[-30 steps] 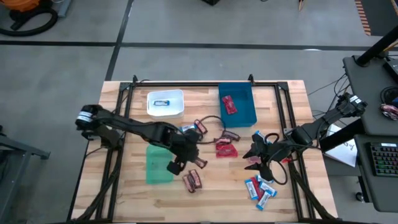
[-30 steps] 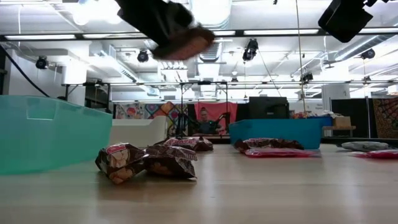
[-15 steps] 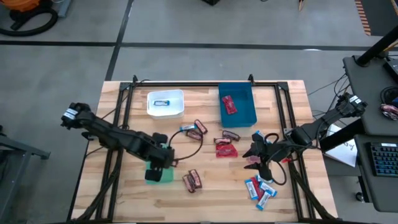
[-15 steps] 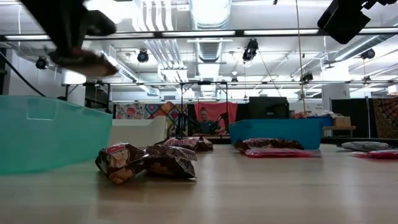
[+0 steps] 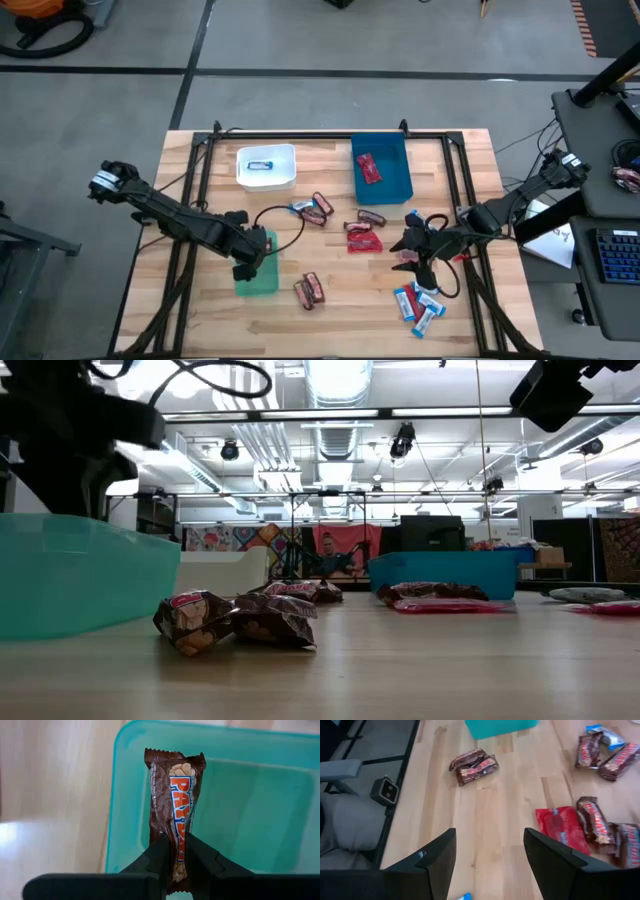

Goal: Sort candy
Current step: Put the brown chocolate bar into the green bin, then put the red candy into the blue bin

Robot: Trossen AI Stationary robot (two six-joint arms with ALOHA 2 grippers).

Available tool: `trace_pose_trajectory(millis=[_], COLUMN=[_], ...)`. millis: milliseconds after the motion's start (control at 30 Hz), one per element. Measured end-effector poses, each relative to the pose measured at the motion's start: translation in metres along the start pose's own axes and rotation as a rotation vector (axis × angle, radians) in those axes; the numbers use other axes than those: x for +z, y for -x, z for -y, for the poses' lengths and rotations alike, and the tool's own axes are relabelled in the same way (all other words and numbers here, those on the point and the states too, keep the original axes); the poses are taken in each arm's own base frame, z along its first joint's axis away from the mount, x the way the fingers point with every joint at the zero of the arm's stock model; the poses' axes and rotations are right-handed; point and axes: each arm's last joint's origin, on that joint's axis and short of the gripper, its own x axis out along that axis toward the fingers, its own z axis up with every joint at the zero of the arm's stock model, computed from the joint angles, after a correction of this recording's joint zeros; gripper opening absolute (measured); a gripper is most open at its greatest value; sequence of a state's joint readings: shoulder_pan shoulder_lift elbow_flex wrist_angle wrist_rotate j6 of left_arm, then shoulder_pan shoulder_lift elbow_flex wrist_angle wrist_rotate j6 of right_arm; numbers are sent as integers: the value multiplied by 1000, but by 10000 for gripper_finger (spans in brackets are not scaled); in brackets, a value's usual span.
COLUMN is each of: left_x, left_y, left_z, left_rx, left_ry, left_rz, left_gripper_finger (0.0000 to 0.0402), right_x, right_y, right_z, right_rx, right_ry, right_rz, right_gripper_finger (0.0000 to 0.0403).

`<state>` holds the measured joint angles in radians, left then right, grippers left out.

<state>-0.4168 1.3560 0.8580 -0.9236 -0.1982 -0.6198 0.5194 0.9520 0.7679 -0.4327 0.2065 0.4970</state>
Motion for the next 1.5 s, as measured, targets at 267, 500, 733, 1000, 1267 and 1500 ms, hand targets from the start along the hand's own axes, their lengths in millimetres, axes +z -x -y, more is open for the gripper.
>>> trace_pose_trajectory(millis=[267,500,733,1000,1267,1500], left_x=[-1,-1,-1,17,47,53], left_y=[-5,-7,-7,16,49,55], left_z=[0,0,0,6,18,21], left_rx=[22,36,41,1,-36,-76], left_ry=[18,8,-5,-81,-282,-363], left_rz=[21,20,22,98,398,576], left_gripper_finger=[37,72,126,148,149,149], right_x=[-1,-1,-1,-2,-15,-32], right_y=[0,0,0,0,-1,-9], right_z=[0,0,0,3,13,20], right_rx=[-5,-5,-5,-51,-206,-335], right_ry=[-9,-27,-28,-234,-491,-648], right_rz=[-1,0,1,7,-81,-274], right_gripper_finger=[221,221,221,221,221,221])
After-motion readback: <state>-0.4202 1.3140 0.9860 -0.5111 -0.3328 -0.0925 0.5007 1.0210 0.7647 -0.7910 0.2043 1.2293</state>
